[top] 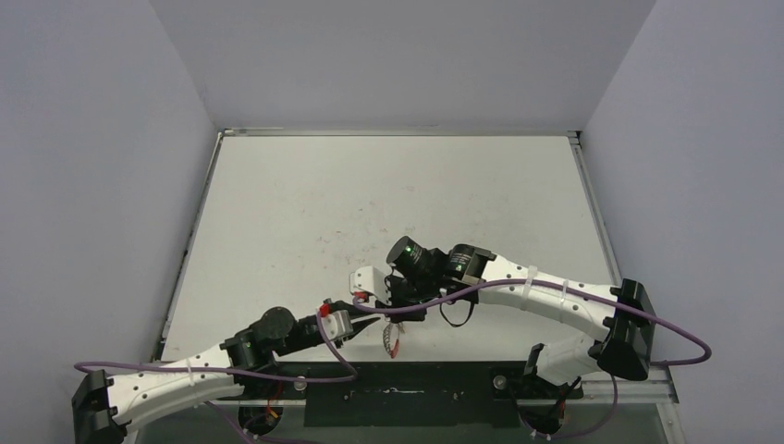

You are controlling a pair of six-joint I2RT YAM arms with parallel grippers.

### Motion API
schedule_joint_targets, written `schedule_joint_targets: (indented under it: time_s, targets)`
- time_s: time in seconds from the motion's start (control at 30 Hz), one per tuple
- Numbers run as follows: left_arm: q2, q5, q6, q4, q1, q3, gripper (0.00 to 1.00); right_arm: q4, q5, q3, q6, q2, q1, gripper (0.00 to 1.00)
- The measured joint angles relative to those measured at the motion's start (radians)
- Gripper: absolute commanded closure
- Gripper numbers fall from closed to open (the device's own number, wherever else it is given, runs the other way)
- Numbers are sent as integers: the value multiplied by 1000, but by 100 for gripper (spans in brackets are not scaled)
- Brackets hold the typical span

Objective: Put the keys on the keyring

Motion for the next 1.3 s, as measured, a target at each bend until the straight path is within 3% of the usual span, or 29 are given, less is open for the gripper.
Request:
schedule_joint_targets:
  time_s: [0.53,1.3]
  targets:
    - [167,44,-5,103,0,0,83,-47,20,43,6,42,32,100]
    - [83,103,-16,82,0,0,80,-38,51,43,14,47,38,100]
